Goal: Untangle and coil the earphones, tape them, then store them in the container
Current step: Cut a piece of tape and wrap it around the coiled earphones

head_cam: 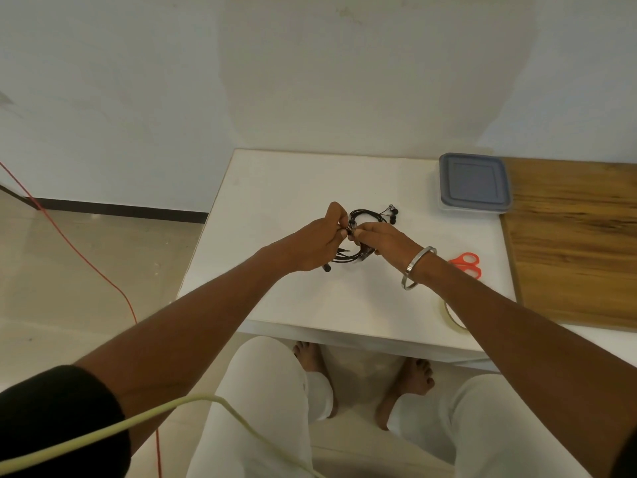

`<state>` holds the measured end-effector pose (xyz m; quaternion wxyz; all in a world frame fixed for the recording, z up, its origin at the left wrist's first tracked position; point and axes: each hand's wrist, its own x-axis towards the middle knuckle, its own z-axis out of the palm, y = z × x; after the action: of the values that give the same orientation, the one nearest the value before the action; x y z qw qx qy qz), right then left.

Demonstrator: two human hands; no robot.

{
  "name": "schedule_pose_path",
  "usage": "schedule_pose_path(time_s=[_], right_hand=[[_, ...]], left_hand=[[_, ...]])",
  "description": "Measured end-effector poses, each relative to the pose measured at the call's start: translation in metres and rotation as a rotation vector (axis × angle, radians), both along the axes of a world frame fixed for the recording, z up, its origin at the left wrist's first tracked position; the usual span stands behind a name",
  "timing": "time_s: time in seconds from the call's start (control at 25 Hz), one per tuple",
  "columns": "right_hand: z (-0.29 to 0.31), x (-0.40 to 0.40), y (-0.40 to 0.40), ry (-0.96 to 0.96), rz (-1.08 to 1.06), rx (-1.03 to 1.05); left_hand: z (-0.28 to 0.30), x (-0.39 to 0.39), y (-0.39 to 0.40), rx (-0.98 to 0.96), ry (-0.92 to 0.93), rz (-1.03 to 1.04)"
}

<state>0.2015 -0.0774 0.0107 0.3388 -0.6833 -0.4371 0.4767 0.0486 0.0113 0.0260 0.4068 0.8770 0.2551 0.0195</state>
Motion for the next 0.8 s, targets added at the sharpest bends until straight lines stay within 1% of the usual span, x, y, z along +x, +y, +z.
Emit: schedule_pose_path(time_s=[0.08,0.28,0.4,0.52,0.72,0.8], right_hand=[[-0.001,-0.001,-0.001,-0.043,0.012,0.038],[-0.005,-0.003,-0.003,-0.229,0.006,0.163],[-0.005,-0.002,-0.007,-0.408,0.028,0.303],[-0.006,-0.001,-0.008,-0.602,0.117,0.392],[-0.013,-0.002,-0.008,-0.931,0.265,0.427],[-0.012,-0.004,-0.009,-1.010,0.294,0.449]], left_hand=[[0.001,0.001,0.000,-0.044,-0.006,0.020],[0.001,0.000,0.001,-0.124,-0.007,0.041],[-0.003,0.000,0.002,-0.222,0.037,0.088],[-0.005,0.001,0.000,-0.307,0.071,0.134],[-0.008,0.006,-0.004,-0.389,0.115,0.215],[-0.009,0.007,-0.005,-0.427,0.111,0.233]])
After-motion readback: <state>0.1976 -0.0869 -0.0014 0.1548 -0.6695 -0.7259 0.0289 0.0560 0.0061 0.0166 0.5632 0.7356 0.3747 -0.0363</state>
